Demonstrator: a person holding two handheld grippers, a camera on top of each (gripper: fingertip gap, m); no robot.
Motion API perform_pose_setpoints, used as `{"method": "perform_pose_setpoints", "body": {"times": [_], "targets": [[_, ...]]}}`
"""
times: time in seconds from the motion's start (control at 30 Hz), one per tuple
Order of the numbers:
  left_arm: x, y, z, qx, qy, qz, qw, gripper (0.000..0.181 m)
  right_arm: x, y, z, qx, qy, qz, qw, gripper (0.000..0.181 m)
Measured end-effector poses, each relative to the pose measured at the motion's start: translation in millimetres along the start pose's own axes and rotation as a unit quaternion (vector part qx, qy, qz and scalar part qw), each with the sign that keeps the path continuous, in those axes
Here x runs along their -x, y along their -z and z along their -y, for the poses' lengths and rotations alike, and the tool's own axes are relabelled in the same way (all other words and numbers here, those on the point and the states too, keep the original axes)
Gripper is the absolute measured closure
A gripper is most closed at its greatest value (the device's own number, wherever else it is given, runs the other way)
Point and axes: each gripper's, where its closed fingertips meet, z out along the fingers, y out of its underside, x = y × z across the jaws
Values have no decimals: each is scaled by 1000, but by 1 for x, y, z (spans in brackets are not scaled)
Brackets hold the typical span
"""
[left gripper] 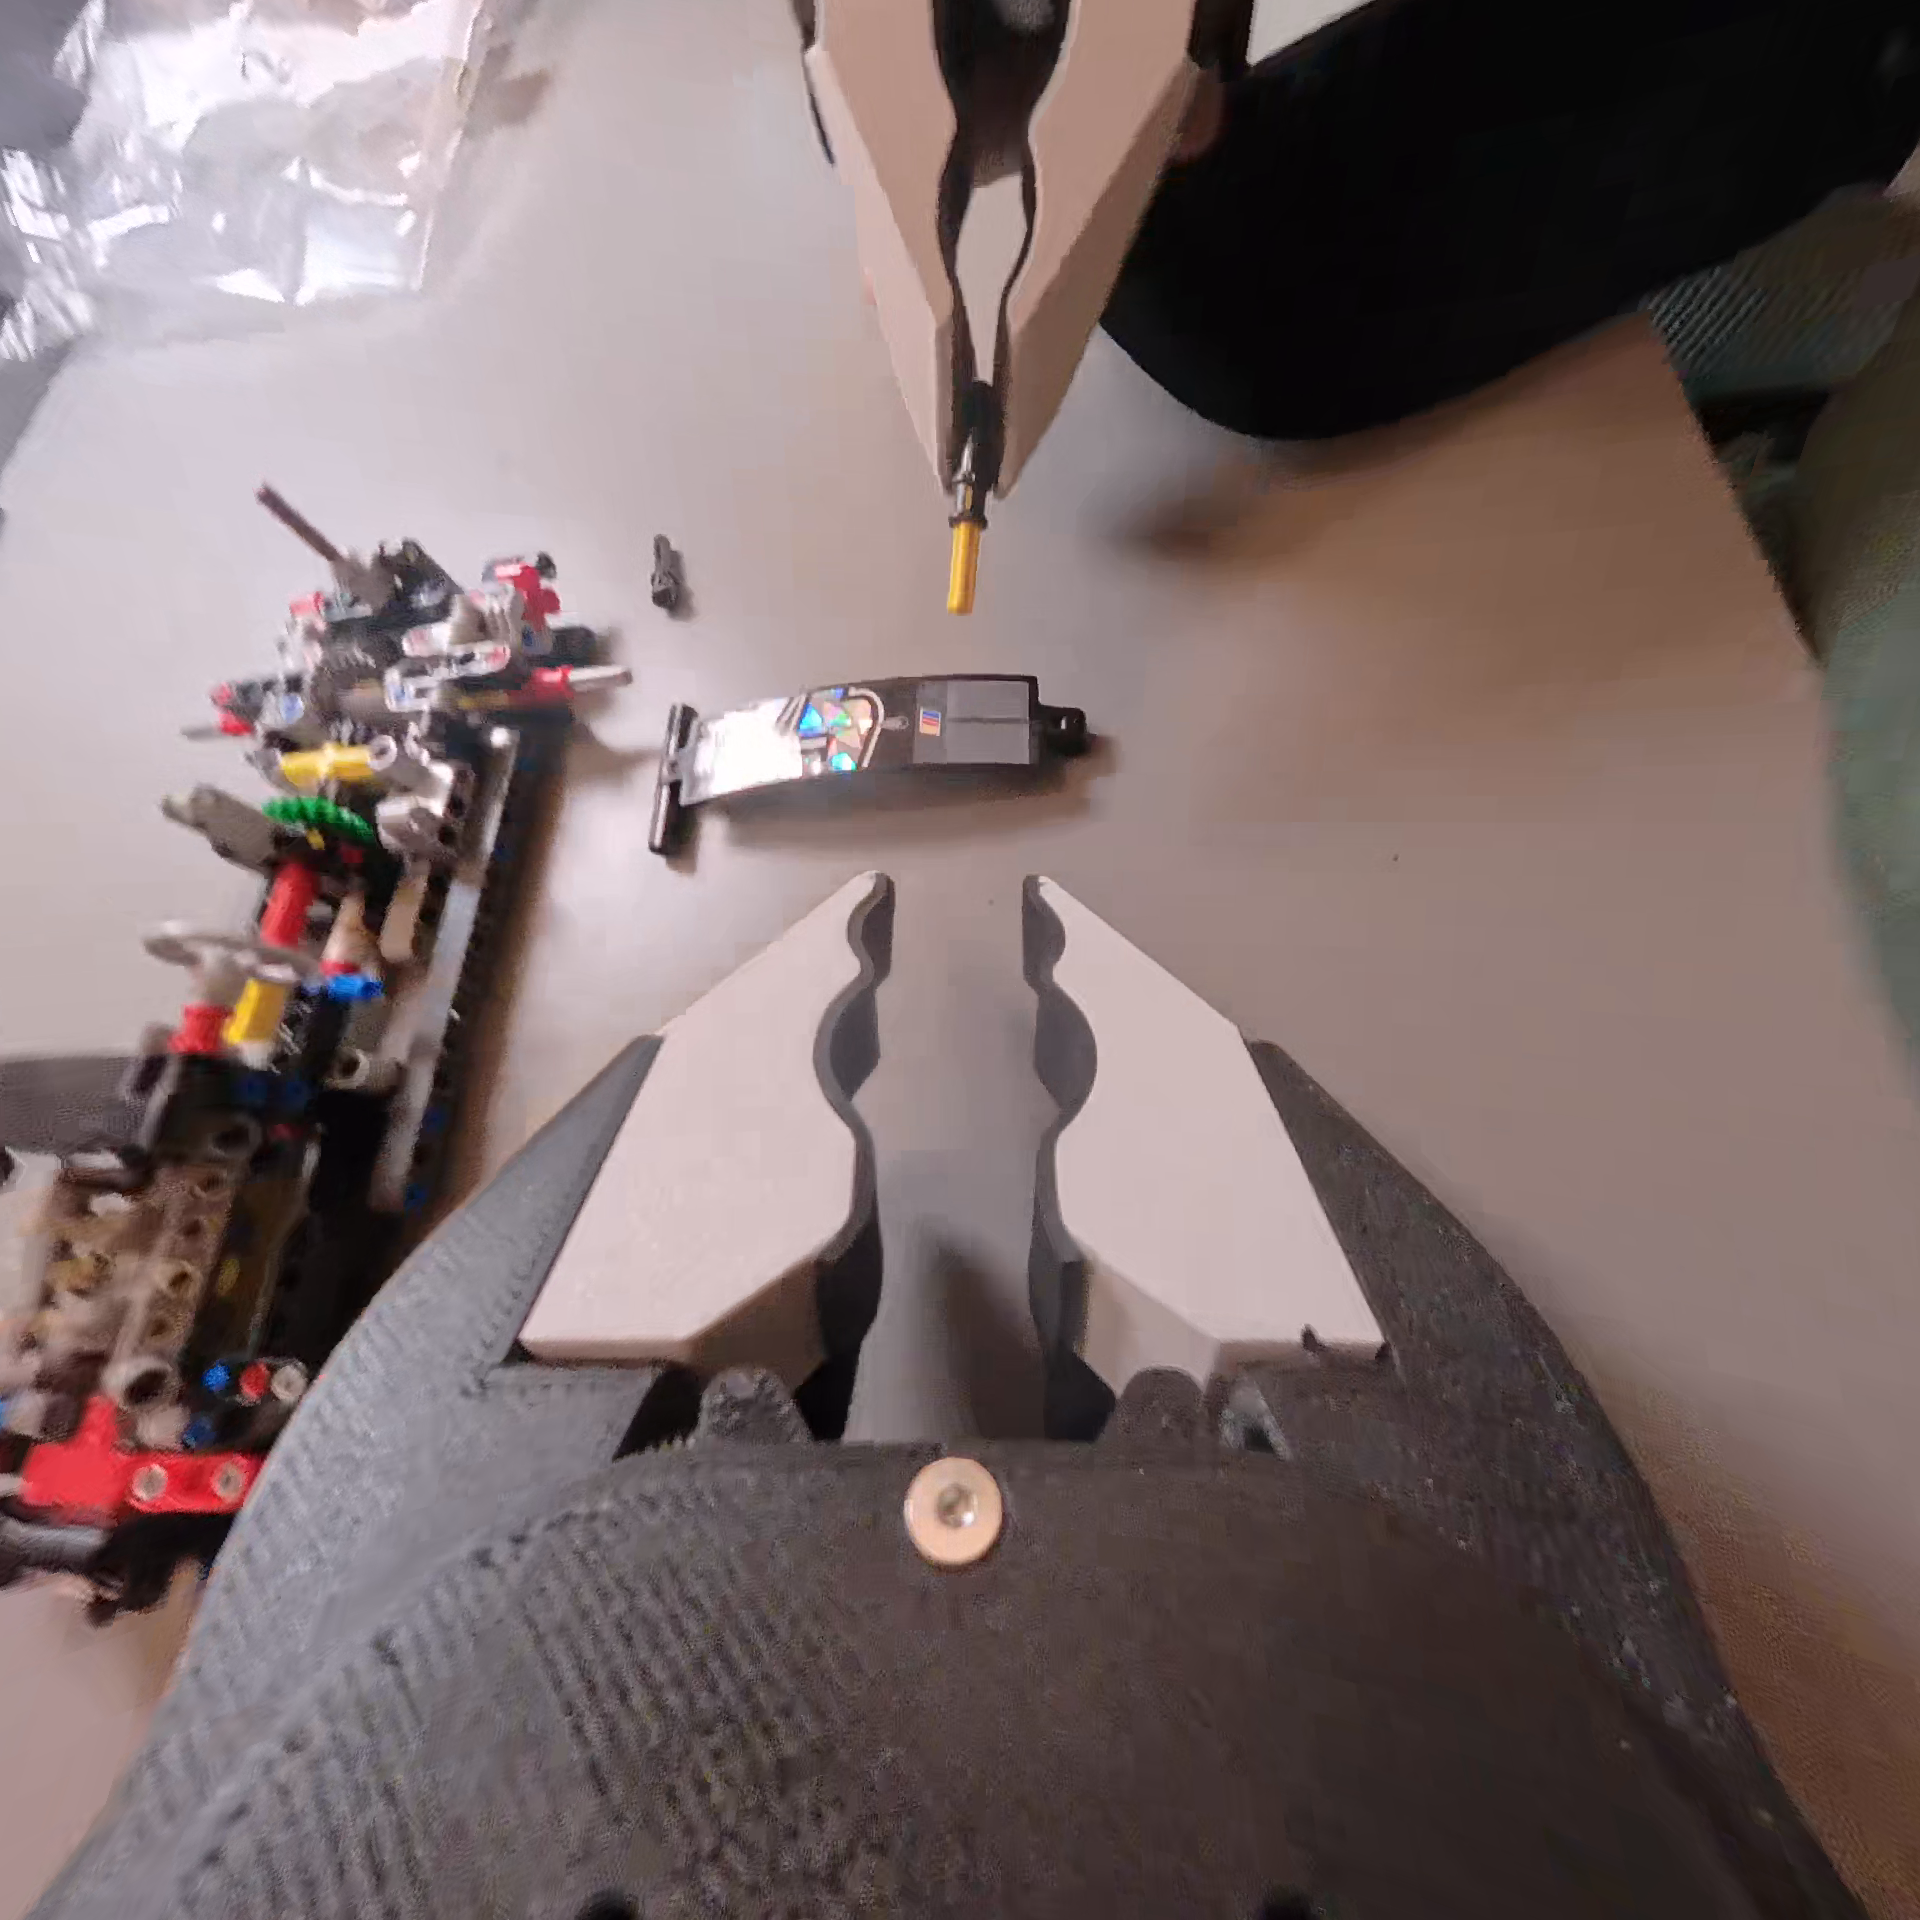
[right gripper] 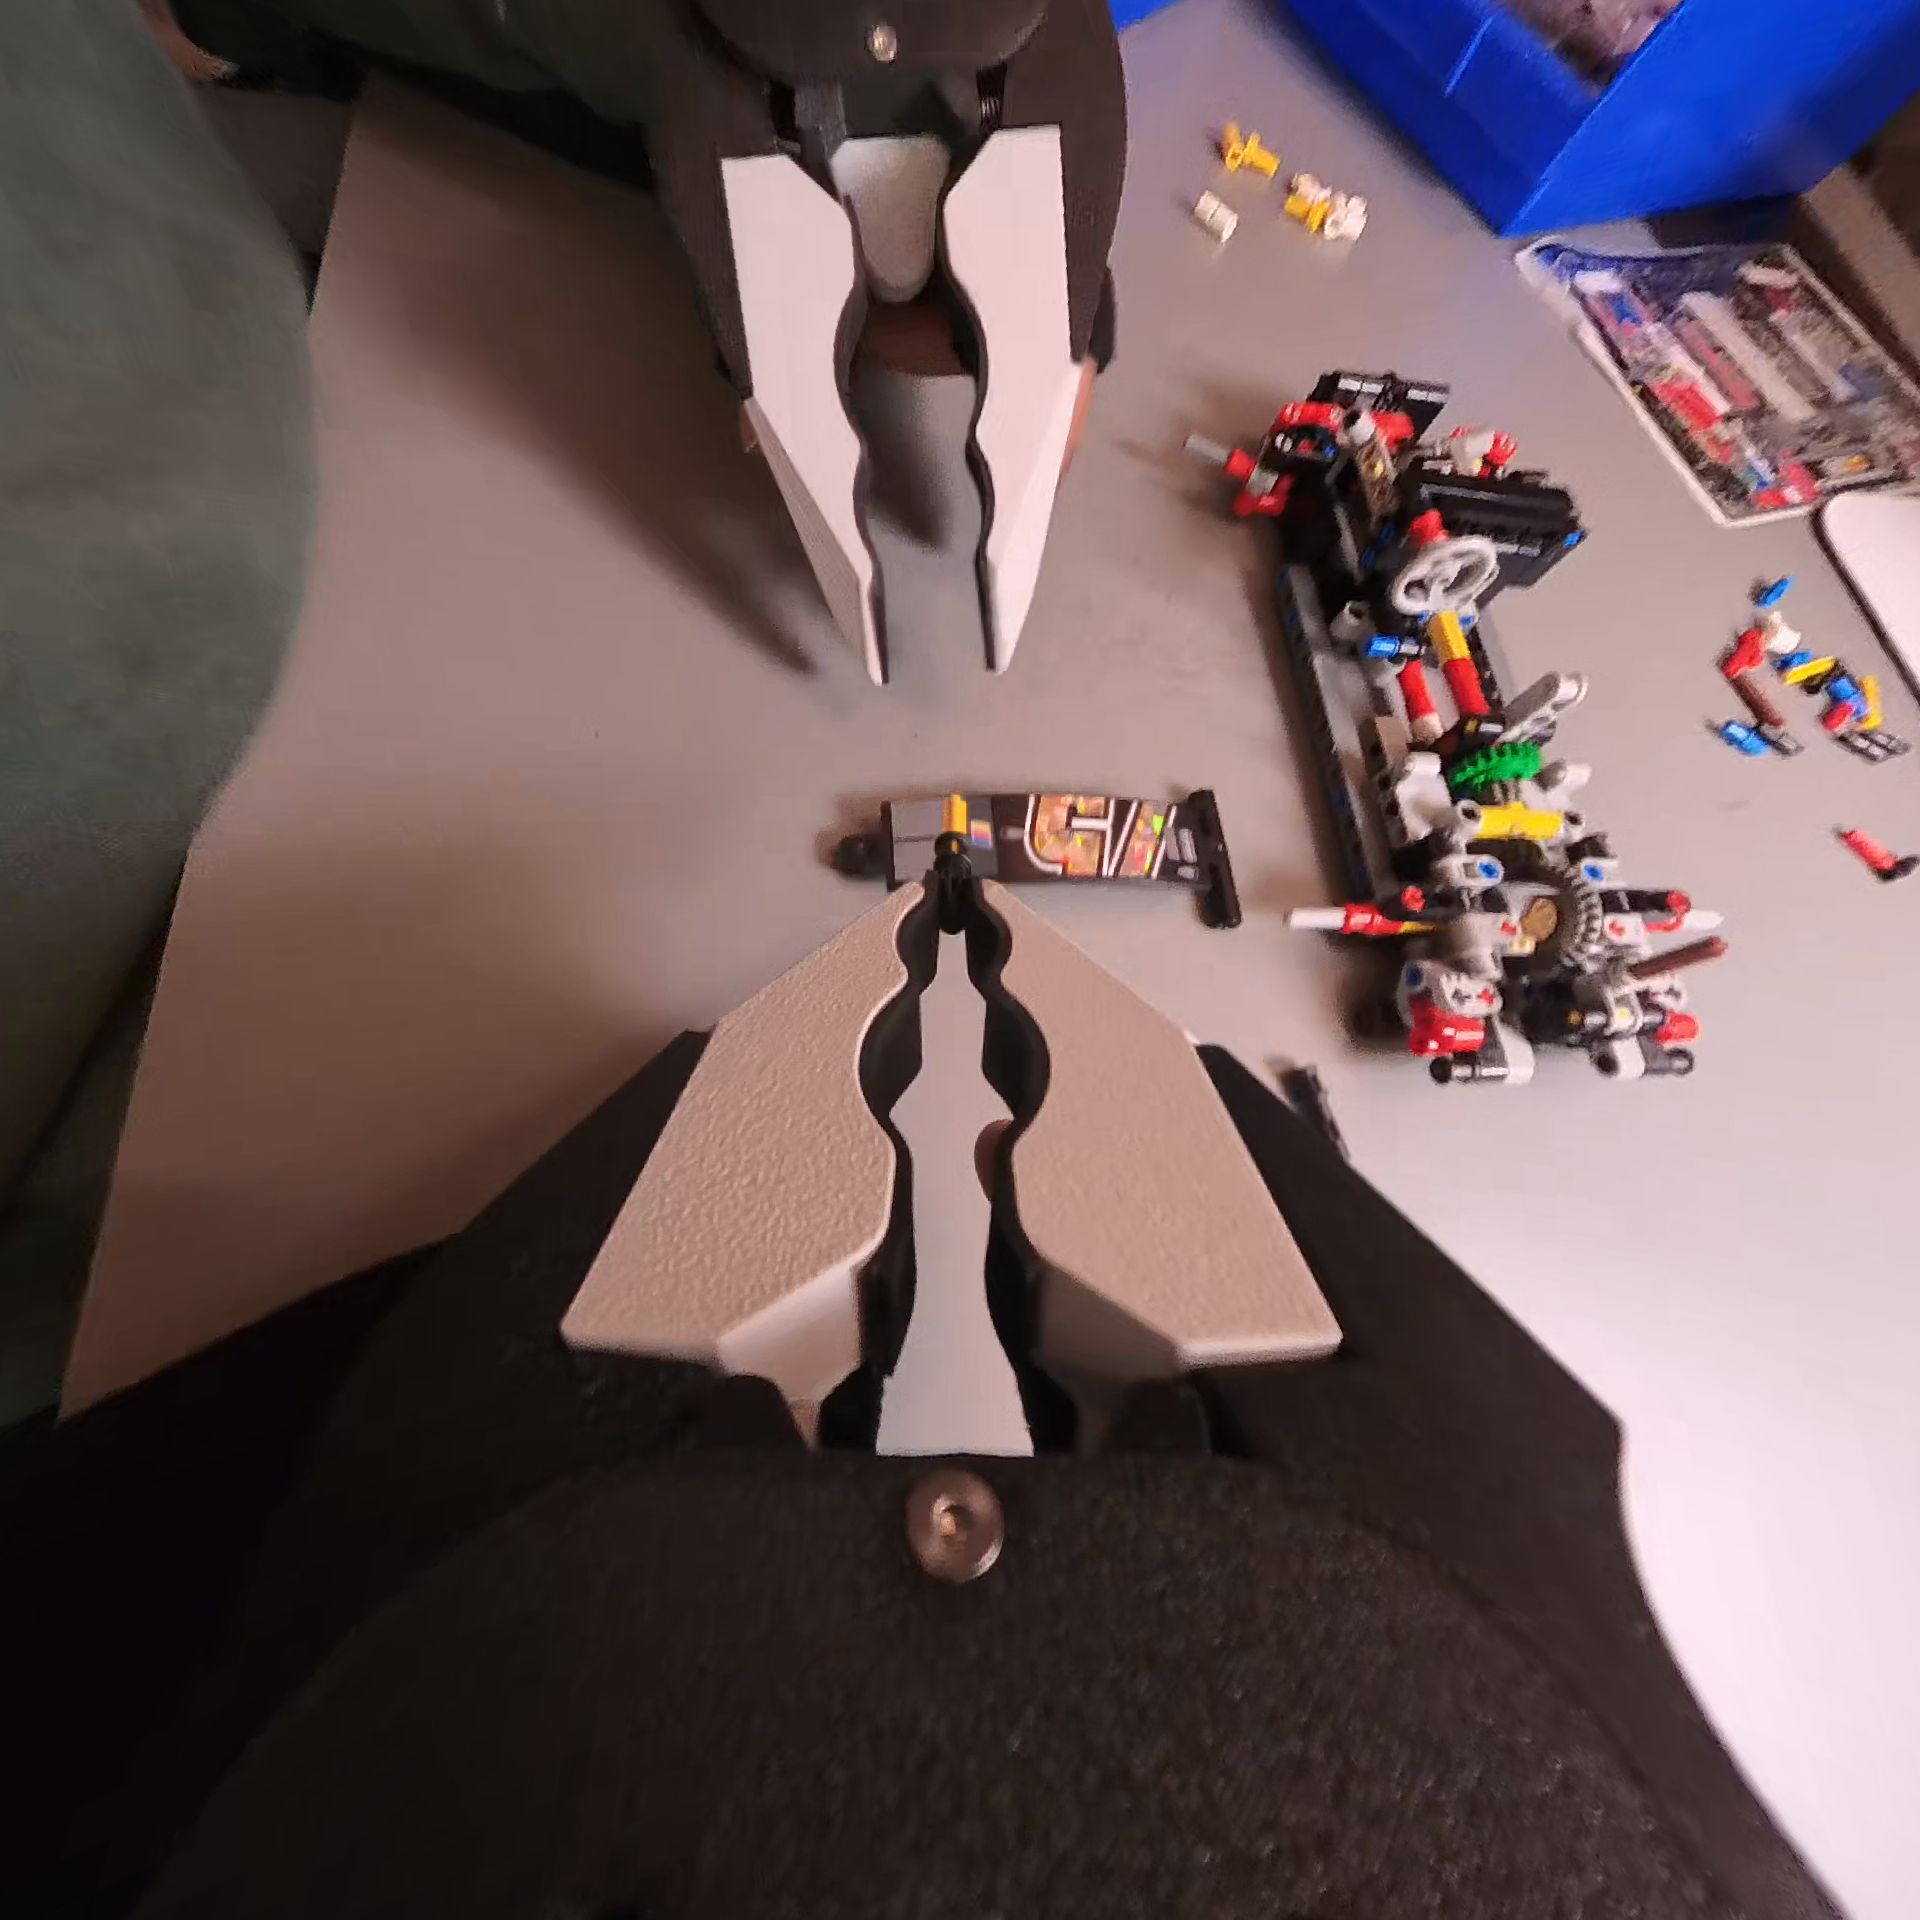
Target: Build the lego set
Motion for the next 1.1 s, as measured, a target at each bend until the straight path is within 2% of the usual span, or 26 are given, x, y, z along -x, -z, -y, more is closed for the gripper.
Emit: {"method": "perform_pose_setpoints", "body": {"times": [0.13,0.33,0.43,0.53,0.6,0.73,0.9,1.0,1.1], "targets": [[10,-12,5,13,-148,16,989,149,-8,6,-12,4,-20,-3,1000,181],[21,-31,12,40,-325,-20,945,144,-24,19,-15,-17,-44,-32,998,181],[25,-39,15,54,-380,-36,923,153,-26,23,-11,-34,-48,-36,998,181],[26,-48,14,70,-405,-51,910,164,-24,21,-15,-27,-51,-33,998,181],[28,-52,17,67,-418,-38,905,169,-22,20,-18,-21,-49,-31,998,180],[29,-42,36,3,-337,-16,941,177,-25,23,-12,-40,-47,-37,997,181],[31,-6,45,-96,-164,0,982,181,-29,39,22,-152,-61,-36,986,180],[34,25,59,-188,-37,11,981,181,-33,55,50,-245,-84,-33,965,180],[39,50,70,-262,69,14,963,181,-33,67,77,-317,-93,-32,943,180]]}}
